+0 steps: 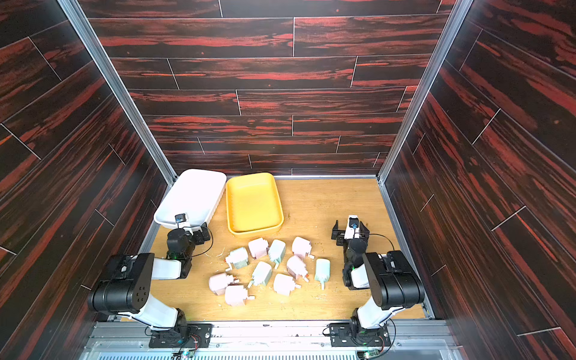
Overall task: Place the pencil sharpeners by color into the storage box
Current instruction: Move the storage box to the center of the board.
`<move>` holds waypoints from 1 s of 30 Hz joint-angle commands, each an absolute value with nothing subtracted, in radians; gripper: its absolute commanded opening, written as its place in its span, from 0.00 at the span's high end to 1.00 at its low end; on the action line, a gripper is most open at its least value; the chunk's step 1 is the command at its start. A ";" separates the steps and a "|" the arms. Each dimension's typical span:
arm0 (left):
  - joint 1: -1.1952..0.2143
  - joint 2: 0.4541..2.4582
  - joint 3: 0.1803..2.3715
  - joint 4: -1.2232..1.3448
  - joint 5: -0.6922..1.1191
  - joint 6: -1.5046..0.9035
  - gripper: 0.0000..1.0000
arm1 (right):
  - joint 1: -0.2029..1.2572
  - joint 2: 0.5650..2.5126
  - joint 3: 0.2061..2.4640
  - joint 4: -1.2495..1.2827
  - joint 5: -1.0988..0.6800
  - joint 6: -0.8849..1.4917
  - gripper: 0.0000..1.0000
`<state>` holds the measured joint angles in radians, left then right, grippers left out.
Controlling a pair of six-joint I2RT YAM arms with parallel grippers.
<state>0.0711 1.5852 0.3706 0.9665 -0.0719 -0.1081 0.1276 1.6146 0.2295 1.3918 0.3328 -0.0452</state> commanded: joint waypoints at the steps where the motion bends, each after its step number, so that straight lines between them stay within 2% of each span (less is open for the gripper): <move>1: 0.076 1.587 0.390 0.986 -0.078 -0.103 0.00 | 0.126 1.612 0.241 1.396 0.339 -0.048 0.02; 30: 0.075 1.585 0.347 1.069 -0.098 -0.103 0.00 | 0.126 1.608 0.237 1.402 0.339 -0.050 0.02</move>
